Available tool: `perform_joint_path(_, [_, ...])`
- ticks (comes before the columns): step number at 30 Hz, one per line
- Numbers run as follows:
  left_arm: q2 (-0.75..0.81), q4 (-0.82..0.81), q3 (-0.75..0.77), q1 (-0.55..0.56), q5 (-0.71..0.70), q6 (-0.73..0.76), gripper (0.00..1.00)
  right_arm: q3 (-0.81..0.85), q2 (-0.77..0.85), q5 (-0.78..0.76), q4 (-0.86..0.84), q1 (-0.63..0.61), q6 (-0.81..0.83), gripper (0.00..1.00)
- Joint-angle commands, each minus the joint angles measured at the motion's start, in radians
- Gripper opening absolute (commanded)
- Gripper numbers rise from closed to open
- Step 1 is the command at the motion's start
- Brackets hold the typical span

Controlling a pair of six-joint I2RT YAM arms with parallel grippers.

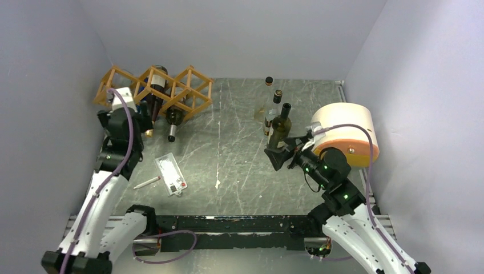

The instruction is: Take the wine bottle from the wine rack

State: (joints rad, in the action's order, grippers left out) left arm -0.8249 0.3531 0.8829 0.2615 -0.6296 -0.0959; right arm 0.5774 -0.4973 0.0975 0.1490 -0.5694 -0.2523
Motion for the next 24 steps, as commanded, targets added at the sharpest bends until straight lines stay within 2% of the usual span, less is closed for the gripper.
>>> perform_joint_path(1, [-0.098,-0.126,-0.018,-0.241,0.242,0.117,0.93,-0.054,0.110,0.083,-0.078,0.005,0.027,1.00])
perform_joint_path(2, [-0.132,-0.143,-0.025,-0.272,0.291,0.162,0.93,-0.064,0.133,0.085,-0.089,0.005,0.031,1.00])
perform_joint_path(6, [-0.248,-0.252,-0.064,-0.309,0.252,0.263,0.93,-0.104,0.199,0.137,-0.141,0.004,0.042,1.00])
perform_joint_path(11, [-0.319,-0.489,-0.166,-0.479,0.379,0.328,0.93,-0.099,0.217,0.139,-0.123,0.003,0.050,1.00])
perform_joint_path(14, [-0.392,-0.508,-0.153,-0.571,0.477,0.359,0.93,-0.104,0.230,0.152,-0.129,0.002,0.051,1.00])
perform_joint_path(21, [-0.459,-0.551,-0.121,-0.632,0.625,0.461,0.93,-0.113,0.260,0.175,-0.141,0.001,0.050,1.00])
perform_joint_path(24, [-0.525,-0.517,-0.073,-0.660,0.674,0.499,0.93,-0.113,0.256,0.183,-0.139,0.002,0.049,1.00])
